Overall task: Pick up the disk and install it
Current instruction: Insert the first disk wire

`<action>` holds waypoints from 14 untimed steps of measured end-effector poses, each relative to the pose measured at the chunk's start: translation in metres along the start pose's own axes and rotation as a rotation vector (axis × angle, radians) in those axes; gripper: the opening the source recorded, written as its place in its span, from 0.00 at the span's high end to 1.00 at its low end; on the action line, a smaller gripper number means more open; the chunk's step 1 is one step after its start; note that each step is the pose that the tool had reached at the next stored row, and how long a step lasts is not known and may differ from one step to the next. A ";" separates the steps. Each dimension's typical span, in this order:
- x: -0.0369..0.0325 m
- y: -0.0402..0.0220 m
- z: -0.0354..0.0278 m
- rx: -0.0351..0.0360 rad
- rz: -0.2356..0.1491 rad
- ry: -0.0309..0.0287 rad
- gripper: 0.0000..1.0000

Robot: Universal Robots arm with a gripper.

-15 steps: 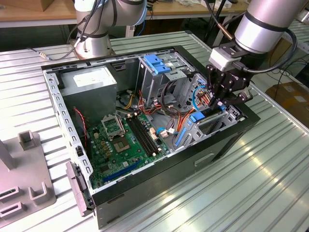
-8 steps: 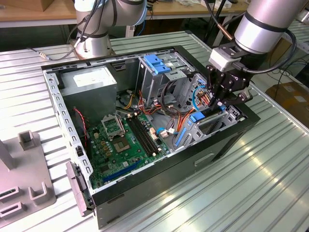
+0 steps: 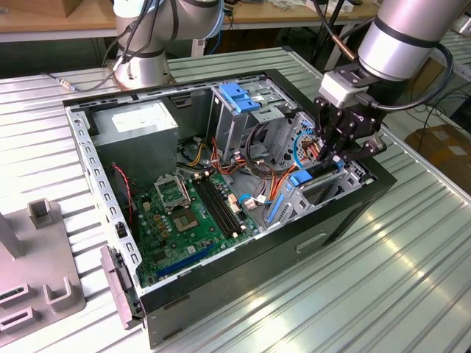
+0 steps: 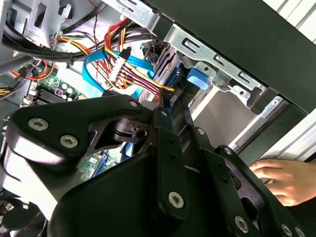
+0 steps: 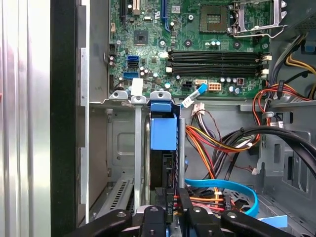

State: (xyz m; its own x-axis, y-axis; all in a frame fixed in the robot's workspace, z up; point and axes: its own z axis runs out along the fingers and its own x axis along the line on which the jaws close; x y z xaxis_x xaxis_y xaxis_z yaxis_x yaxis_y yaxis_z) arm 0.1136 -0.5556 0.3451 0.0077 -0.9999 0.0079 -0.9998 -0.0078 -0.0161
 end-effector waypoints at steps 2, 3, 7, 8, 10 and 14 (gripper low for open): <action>0.0000 0.0000 -0.0022 0.0000 0.000 0.0000 0.76; 0.0000 -0.0001 -0.0026 0.0000 0.000 0.0000 0.76; 0.0000 -0.0001 -0.0058 0.0000 0.000 -0.0002 0.76; 0.0000 -0.0001 -0.0058 0.0000 0.000 -0.0002 0.76; 0.0000 -0.0001 -0.0059 0.0000 0.000 0.0000 0.77; 0.0000 -0.0001 -0.0060 0.0000 0.000 0.0000 0.90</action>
State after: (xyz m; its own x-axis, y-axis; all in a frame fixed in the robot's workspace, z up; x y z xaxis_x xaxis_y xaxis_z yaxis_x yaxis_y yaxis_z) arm 0.1136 -0.5556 0.3511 0.0076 -0.9999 0.0079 -0.9998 -0.0078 -0.0161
